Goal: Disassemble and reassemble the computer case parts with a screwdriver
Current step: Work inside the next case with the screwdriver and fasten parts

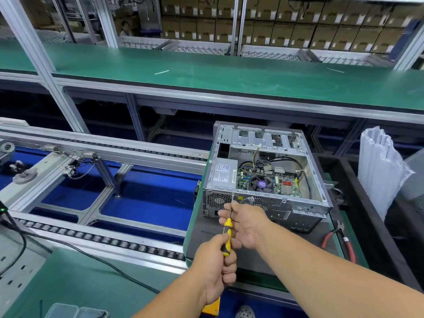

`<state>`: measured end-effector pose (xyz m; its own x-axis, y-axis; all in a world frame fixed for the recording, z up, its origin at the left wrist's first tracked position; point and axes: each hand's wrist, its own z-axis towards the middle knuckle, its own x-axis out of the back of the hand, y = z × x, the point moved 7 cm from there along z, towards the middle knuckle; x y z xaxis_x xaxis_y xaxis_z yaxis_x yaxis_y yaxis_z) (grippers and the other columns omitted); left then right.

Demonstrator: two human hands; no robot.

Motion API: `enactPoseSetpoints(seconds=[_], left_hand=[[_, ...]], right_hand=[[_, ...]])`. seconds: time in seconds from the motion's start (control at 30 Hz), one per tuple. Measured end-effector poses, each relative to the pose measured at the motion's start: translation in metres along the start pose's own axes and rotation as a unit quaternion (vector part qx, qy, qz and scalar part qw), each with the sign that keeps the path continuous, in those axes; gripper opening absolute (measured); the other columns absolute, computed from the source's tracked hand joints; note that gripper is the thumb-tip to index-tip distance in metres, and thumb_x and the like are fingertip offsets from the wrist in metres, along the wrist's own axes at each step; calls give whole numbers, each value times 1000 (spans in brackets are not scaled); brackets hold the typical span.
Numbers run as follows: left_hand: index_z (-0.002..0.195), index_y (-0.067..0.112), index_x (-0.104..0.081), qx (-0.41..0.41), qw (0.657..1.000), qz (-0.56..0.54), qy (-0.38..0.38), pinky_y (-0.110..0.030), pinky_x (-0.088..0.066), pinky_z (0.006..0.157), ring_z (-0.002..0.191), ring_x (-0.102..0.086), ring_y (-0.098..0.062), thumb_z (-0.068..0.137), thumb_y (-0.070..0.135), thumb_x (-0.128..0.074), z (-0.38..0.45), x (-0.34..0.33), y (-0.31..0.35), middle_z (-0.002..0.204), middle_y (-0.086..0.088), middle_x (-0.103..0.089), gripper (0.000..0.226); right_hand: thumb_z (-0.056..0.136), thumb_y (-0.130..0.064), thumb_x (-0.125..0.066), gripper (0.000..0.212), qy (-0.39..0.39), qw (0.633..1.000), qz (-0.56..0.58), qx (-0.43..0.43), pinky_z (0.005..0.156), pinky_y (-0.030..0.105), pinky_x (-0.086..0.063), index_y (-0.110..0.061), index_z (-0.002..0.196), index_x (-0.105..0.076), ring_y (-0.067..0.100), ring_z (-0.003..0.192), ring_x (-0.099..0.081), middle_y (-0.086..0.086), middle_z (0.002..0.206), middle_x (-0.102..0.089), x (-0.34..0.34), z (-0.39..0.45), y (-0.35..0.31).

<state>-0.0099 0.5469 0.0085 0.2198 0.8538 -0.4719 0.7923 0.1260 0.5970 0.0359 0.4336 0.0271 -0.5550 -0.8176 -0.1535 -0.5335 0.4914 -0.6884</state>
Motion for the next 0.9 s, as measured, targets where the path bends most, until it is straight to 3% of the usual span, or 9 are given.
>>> enactPoseSetpoints(seconds=[0.1, 0.2, 0.37, 0.47, 0.57, 0.7, 0.8, 0.87, 0.9], left_hand=[[97, 13, -55, -18, 1000, 19, 5, -29, -8, 53, 60, -10, -17, 105, 30, -51, 2, -2, -2, 62, -2, -25, 19], [94, 18, -52, -25, 1000, -2, -2, -28, -9, 51, 57, -11, -15, 102, 33, -59, -1, -6, -3, 62, 0, -24, 19], [93, 10, -62, 12, 996, -86, -17, -25, -12, 47, 52, -17, -14, 100, 45, -55, -5, -8, -7, 60, -2, -31, 37], [97, 10, -58, -13, 999, -44, 12, -25, -14, 46, 52, -17, -12, 105, 34, -52, -4, -6, -6, 60, -1, -32, 27], [96, 16, -52, -35, 999, -2, 22, -25, -16, 45, 51, -19, -12, 105, 32, -53, -4, -9, -8, 60, 1, -32, 19], [96, 13, -60, 33, 992, -115, -30, -25, -18, 48, 52, -23, -14, 101, 46, -54, -6, -17, -14, 64, -3, -35, 34], [94, 11, -58, 61, 983, -167, -43, -24, -19, 46, 52, -24, -13, 103, 38, -49, -7, -17, -16, 65, -2, -35, 30], [96, 9, -58, 24, 994, -108, 0, -24, -20, 44, 51, -24, -13, 105, 31, -49, -7, -10, -12, 63, -2, -36, 26], [96, 10, -56, -20, 999, -16, 45, -24, -22, 44, 51, -26, -12, 106, 29, -49, -6, -3, -8, 64, -1, -38, 22]], right_hand=[[96, -30, -73, 20, 16, 998, -56, 28, 50, 26, -49, -11, 95, -68, 18, 56, -64, 4, 72, -74, 5, 0, -5], [105, -25, -60, 19, 10, 998, -56, 24, 51, 24, -50, -9, 97, -66, 16, 54, -69, 4, 70, -76, 2, 1, -7], [112, -30, -40, 35, -22, 999, -24, 6, 66, 32, -49, -10, 110, -68, 18, 68, -74, 5, 89, -80, -1, -1, -3], [106, -33, -58, 25, -4, 998, -59, 29, 61, 30, -50, -10, 108, -69, 19, 62, -71, 5, 81, -78, 3, -3, -6], [100, -21, -69, 14, 27, 995, -75, 55, 47, 23, -49, -8, 103, -66, 17, 52, -67, 4, 66, -72, 6, -2, -13], [106, -23, -57, 15, 26, 998, -50, 27, 53, 25, -47, -11, 100, -64, 13, 52, -69, 0, 64, -72, 3, 1, -9], [108, -23, -54, 17, 19, 999, -47, 18, 56, 26, -46, -13, 98, -62, 11, 53, -70, -1, 65, -74, 2, 2, -7], [108, -21, -54, 18, 18, 998, -45, 28, 56, 28, -48, -10, 97, -63, 14, 55, -72, 2, 67, -75, 3, 2, -8], [108, -22, -54, 19, 16, 998, -47, 32, 57, 29, -49, -9, 98, -64, 15, 57, -73, 3, 68, -76, 3, 2, -8]])
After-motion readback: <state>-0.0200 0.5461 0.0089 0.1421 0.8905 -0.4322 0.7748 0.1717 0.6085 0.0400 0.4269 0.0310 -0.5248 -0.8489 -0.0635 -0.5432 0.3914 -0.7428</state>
